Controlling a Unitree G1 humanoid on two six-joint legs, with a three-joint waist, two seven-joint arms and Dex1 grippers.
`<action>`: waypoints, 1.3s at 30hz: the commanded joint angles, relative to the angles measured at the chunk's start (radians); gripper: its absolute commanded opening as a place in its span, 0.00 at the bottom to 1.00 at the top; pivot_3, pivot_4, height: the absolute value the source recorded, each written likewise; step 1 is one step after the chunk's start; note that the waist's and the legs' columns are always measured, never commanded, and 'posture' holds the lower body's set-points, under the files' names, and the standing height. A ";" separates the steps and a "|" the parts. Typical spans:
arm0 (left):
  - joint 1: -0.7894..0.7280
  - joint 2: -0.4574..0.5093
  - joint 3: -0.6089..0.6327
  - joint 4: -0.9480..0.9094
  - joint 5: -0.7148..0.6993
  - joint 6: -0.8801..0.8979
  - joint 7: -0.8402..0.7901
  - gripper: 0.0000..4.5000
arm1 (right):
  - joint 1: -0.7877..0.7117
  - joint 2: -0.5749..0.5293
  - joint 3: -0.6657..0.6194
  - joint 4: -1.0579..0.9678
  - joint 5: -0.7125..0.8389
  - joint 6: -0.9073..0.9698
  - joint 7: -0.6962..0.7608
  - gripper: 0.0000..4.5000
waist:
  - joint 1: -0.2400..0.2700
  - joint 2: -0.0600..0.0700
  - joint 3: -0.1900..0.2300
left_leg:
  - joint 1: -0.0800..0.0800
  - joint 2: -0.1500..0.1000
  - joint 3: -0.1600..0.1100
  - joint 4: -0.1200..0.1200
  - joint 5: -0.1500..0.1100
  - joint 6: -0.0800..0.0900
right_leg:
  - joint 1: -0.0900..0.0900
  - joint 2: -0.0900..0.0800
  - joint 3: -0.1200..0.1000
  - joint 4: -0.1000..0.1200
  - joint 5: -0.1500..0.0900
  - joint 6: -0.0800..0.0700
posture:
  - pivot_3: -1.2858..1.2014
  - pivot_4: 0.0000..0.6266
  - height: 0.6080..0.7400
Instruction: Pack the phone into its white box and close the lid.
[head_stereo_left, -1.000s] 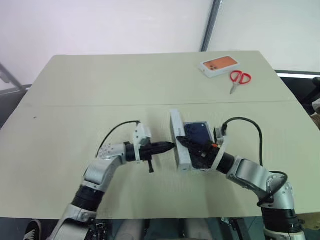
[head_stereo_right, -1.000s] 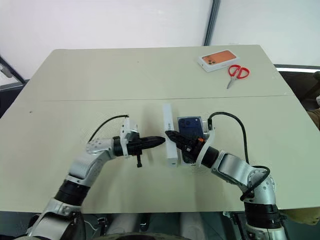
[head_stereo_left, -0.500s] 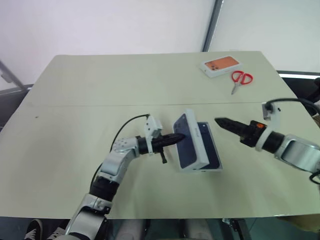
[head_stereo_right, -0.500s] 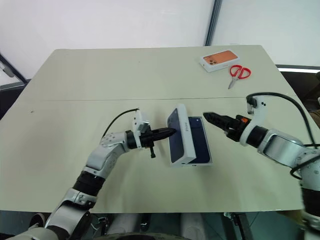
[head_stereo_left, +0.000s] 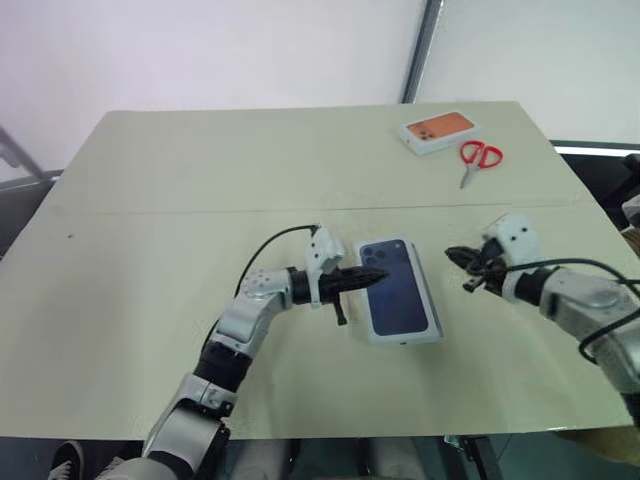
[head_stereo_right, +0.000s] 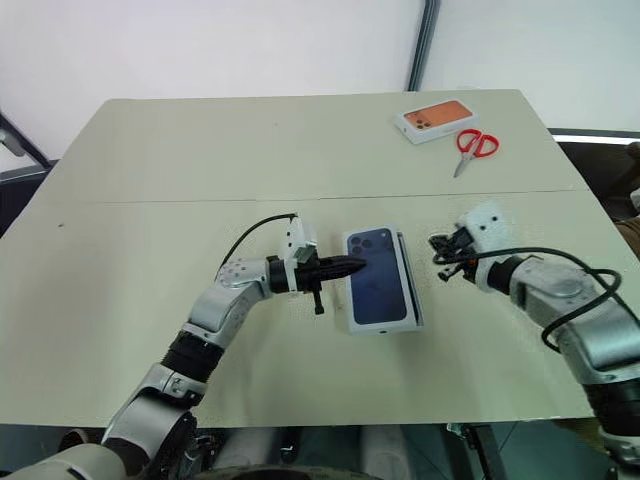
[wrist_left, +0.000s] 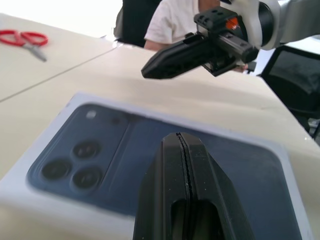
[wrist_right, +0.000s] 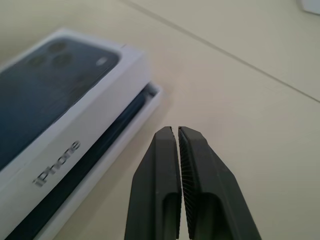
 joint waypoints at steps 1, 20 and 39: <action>0.027 0.063 0.032 -0.092 -0.020 0.032 -0.013 0.00 | -0.016 0.032 -0.006 -0.044 -0.070 -0.059 0.037 0.01 | 0.000 0.000 0.000 | 0.000 0.000 0.000 0.000 0.000 0.000 | 0.000 0.000 0.000 0.000 0.000 0.000 | 0.52 0.24 1.00; -0.051 0.037 -0.079 0.147 0.130 -0.034 -0.023 0.00 | 0.043 0.019 -0.017 -0.037 -0.290 -0.154 0.251 0.01 | 0.018 0.000 0.000 | 0.001 -0.001 -0.001 0.002 0.000 0.000 | 0.003 -0.001 -0.001 0.000 0.000 0.000 | 0.52 0.24 1.00; -0.071 -0.058 -0.042 0.117 0.112 0.000 -0.004 0.00 | 0.089 0.036 -0.051 -0.071 -0.353 -0.125 0.284 0.01 | 0.023 0.000 0.000 | 0.001 -0.001 -0.002 0.004 0.000 0.000 | 0.004 -0.001 -0.002 0.000 0.000 0.000 | 0.52 0.24 1.00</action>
